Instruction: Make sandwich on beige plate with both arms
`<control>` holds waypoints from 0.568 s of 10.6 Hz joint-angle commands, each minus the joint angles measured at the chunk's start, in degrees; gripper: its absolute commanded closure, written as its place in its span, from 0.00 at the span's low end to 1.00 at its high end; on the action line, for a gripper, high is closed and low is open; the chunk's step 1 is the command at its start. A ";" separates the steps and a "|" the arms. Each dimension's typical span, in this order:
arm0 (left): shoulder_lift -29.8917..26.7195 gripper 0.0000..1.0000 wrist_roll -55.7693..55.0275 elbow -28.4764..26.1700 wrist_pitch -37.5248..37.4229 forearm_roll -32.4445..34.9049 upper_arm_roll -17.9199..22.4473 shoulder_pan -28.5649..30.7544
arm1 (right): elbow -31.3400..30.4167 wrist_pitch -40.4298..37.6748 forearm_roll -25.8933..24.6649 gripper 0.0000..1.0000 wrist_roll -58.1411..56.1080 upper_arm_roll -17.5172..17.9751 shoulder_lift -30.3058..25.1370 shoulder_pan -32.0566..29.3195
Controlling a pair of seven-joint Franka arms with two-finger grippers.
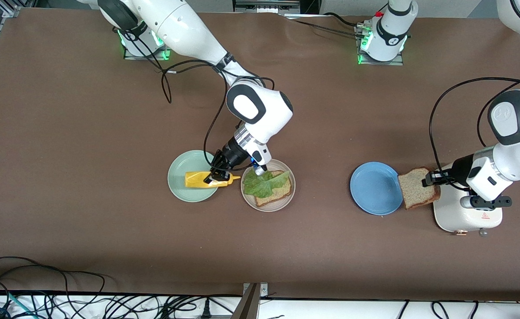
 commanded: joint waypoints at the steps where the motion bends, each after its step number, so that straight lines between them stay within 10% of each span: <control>1: -0.18 1.00 0.31 -0.08 -0.34 -1.59 0.23 -0.05 | 2.40 -1.62 -1.21 1.00 0.15 -0.32 0.53 1.04; 6: -0.18 1.00 0.31 -0.08 -0.34 -1.59 0.23 -0.05 | 0.48 7.15 20.52 1.00 0.50 -4.78 -6.49 -4.13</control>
